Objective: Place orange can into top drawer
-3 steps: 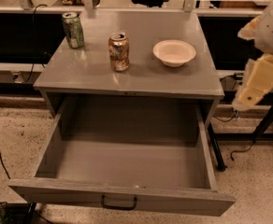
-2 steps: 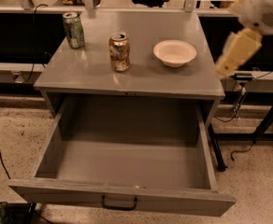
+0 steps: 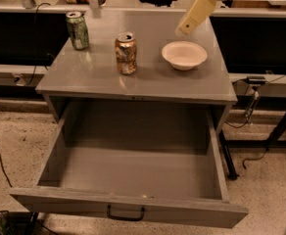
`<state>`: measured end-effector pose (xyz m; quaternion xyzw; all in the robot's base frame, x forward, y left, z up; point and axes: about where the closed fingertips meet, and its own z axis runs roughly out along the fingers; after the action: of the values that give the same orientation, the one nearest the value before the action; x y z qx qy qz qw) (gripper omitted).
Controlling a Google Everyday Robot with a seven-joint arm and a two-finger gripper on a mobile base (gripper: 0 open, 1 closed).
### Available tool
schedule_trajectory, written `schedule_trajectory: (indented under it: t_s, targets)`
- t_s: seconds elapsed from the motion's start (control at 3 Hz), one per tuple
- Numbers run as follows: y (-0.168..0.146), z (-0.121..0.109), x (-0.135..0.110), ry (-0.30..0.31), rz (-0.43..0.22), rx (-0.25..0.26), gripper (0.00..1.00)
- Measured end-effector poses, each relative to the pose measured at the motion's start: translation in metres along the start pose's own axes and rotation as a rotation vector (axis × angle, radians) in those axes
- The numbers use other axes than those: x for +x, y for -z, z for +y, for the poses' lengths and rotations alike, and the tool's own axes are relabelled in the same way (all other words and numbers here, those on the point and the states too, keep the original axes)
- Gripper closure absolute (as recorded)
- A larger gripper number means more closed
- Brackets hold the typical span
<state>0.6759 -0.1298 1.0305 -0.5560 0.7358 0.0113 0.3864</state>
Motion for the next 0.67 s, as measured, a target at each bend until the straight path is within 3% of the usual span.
schedule_trajectory:
  t_s: [0.33,0.67]
  targets:
    - [0.0066,-0.0187,-0.0172,0.009,-0.041,0.036,0.00]
    - [0.0075,-0.0187,-0.0171,0.009,-0.041,0.037,0.00]
